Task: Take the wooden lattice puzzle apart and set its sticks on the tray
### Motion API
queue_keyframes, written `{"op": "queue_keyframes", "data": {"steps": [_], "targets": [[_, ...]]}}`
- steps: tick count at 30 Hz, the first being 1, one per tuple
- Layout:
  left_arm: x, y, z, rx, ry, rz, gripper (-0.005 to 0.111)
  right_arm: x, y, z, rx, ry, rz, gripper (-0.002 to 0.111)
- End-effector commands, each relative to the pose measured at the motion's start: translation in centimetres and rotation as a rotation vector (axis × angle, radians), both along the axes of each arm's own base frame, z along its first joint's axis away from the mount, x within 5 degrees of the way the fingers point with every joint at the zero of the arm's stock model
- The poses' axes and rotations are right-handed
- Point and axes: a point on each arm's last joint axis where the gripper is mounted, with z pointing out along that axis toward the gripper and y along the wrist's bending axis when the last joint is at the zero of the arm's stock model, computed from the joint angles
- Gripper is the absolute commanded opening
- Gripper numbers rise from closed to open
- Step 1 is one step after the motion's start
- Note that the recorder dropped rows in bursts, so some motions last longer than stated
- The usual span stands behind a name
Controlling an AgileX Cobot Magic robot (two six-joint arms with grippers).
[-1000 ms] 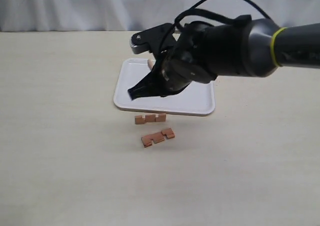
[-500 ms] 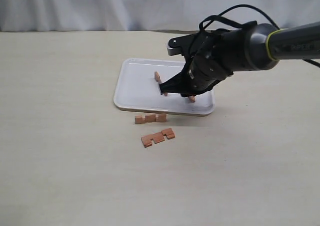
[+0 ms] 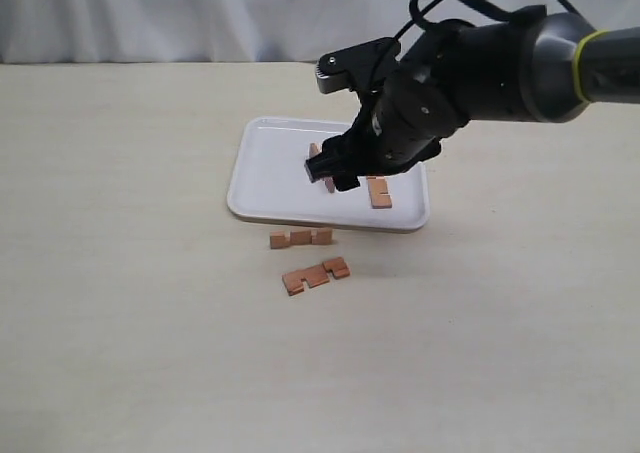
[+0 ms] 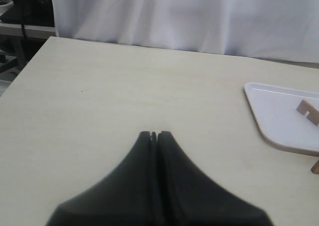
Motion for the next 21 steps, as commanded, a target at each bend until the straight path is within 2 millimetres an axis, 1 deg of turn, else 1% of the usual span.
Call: {"op": "queue_keyframes", "data": {"steps": [1, 5, 9, 14, 16, 19, 21], "targets": [[0.0, 0.1, 0.0, 0.002, -0.009, 0.011, 0.000, -1.5, 0.0, 0.1, -0.030, 0.151, 0.052, 0.071], [0.0, 0.1, 0.0, 0.002, -0.009, 0.011, 0.000, -2.4, 0.6, -0.6, 0.020, 0.273, 0.096, 0.071], [0.0, 0.1, 0.0, 0.002, -0.009, 0.011, 0.000, -2.8, 1.9, -0.8, 0.113, 0.304, 0.118, 0.071], [0.0, 0.1, 0.0, 0.002, -0.009, 0.011, 0.000, -3.6, 4.6, -2.6, 0.066, 0.360, 0.208, 0.071], [0.0, 0.1, 0.0, 0.002, -0.009, 0.011, 0.000, -3.7, 5.6, -3.1, 0.059, 0.356, 0.238, 0.071], [0.0, 0.1, 0.0, 0.002, -0.009, 0.011, 0.000, -3.8, 6.7, -3.4, 0.070, 0.327, 0.250, 0.071], [0.0, 0.1, 0.0, 0.002, -0.009, 0.011, 0.000, -3.7, 7.0, -3.7, 0.076, 0.318, 0.241, 0.071]]}}
